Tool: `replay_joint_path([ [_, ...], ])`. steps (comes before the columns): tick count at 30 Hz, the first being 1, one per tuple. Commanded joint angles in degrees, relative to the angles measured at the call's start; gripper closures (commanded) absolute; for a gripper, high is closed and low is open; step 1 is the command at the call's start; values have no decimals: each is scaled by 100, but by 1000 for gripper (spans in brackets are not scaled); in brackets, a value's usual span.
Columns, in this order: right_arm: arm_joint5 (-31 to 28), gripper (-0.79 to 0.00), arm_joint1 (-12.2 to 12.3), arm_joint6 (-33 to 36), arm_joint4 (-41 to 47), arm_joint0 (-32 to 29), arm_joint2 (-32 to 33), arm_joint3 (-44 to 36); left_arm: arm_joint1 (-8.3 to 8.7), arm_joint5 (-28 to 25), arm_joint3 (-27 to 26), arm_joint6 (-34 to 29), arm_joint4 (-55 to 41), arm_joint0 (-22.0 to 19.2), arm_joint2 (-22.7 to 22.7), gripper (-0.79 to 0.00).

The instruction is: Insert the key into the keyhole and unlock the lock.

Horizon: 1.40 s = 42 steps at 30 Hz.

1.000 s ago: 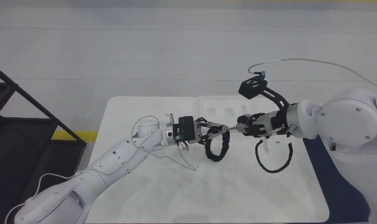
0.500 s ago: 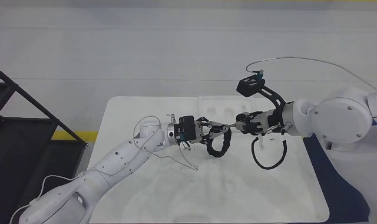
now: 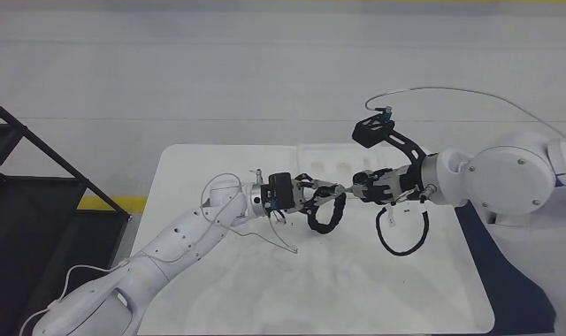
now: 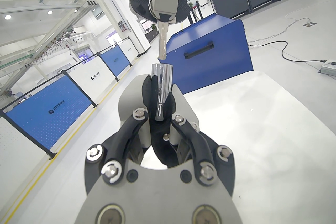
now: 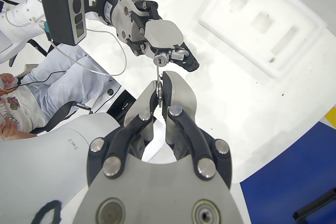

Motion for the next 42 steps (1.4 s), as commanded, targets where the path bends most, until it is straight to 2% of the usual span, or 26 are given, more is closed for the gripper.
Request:
replay_joint_path([
  [1,11,0,0,1,-4,23,-31,7,-1,23,-33,10,96,15,-28,0],
  [14,92,0,22,28,5,76,-111,4,9,205,-151,-25,368,167,-304,0],
  [29,134,0,56,-82,27,77,-118,4,17,63,-290,-84,596,308,-513,0],
  [42,130,0,84,-176,56,47,-128,22,-63,-62,-284,-81,632,312,-546,0],
])
